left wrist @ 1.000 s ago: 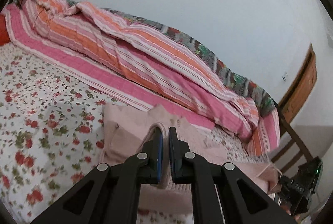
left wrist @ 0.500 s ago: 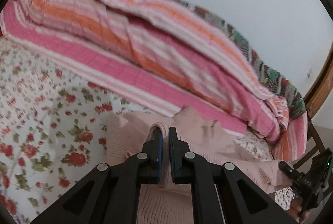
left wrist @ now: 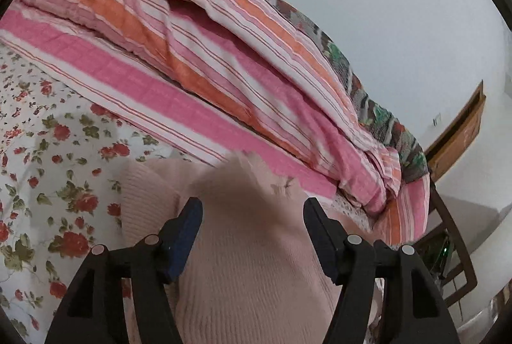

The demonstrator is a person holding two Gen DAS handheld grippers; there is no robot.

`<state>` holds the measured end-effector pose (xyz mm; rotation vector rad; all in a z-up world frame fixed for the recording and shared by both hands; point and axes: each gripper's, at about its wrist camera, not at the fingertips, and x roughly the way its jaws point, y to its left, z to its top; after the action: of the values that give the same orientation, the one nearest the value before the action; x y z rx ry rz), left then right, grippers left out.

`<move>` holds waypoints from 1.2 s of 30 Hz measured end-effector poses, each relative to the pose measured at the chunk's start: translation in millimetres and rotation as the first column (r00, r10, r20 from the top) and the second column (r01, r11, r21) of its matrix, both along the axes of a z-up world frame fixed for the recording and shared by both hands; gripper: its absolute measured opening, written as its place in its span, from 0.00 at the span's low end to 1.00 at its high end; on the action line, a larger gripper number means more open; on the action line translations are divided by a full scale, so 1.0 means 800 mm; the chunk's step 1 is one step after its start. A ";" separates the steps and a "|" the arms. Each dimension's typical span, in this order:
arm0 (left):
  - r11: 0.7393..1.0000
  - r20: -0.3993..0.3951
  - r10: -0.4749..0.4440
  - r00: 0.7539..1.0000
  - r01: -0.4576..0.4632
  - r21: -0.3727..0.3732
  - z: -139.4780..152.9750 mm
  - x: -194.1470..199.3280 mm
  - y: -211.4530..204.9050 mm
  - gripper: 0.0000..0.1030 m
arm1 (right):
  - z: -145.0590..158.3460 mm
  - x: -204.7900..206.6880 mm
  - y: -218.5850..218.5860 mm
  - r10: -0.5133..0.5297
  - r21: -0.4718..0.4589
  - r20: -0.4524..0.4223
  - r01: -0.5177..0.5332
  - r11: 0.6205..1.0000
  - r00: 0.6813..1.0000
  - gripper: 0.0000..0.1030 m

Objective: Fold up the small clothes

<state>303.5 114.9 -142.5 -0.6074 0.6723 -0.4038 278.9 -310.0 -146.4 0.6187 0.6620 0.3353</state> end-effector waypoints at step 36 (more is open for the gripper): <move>0.963 0.045 0.003 0.999 -0.015 0.268 -0.007 -0.150 -0.006 0.73 | -0.002 -0.158 0.031 -0.029 -0.368 -0.105 -0.012 0.930 0.994 0.45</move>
<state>183.8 110.2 -148.5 -0.3425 0.6682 -0.3101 152.5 -285.0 -147.9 0.2801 0.8030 0.1620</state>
